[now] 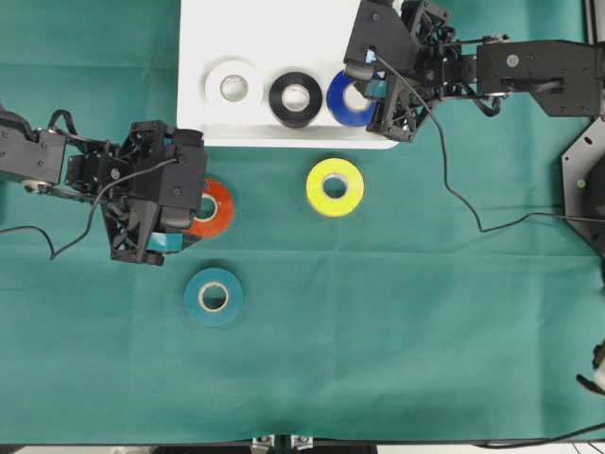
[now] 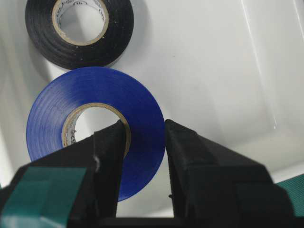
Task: Put the tape alternately from left to right into the white case.
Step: 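Release the blue roll and move the right gripper over the yellow roll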
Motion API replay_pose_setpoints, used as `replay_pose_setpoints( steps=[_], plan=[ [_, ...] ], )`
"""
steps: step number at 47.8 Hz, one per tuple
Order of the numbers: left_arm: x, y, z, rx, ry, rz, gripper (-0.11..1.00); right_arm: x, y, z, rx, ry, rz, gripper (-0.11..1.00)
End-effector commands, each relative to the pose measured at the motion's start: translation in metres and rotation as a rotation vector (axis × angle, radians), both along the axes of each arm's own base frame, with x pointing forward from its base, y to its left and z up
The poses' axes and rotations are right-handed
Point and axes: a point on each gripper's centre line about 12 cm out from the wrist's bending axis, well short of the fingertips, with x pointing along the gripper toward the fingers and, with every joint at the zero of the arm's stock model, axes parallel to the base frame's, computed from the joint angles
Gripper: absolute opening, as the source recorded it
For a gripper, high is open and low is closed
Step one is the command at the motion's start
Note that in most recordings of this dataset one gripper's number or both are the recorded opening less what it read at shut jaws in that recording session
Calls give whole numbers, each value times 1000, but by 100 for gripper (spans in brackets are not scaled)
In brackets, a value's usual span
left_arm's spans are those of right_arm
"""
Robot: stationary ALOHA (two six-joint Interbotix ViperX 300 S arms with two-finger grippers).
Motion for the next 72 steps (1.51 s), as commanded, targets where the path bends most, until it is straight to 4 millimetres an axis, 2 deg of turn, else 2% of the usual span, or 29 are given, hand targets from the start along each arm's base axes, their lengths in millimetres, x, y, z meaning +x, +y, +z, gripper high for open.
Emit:
replay_pose_setpoints(
  steps=[1,39,41,47,50,57,72],
  plan=[
    [3,-2,8,-11,-30,5,82,3,-2,7,-9,-26,4,25],
    [3,-2,9,-32,-29,31,82,3,-2,7,-8,-23,-1,26],
    [3,-2,9,-33,-29,32,82,2,-2,7,-8,-25,-1,31],
    [2,-2,9,-34,-30,32,81,2,-2,10,-10,-30,-1,69],
    [3,-3,10,-33,-32,29,81,1,-1,11,-10,-33,0,81],
    [3,-4,10,-35,-33,27,82,1,-1,14,-12,-41,0,73],
    [3,-4,9,-35,-30,28,82,3,12,21,-17,-62,37,73]
  ],
)
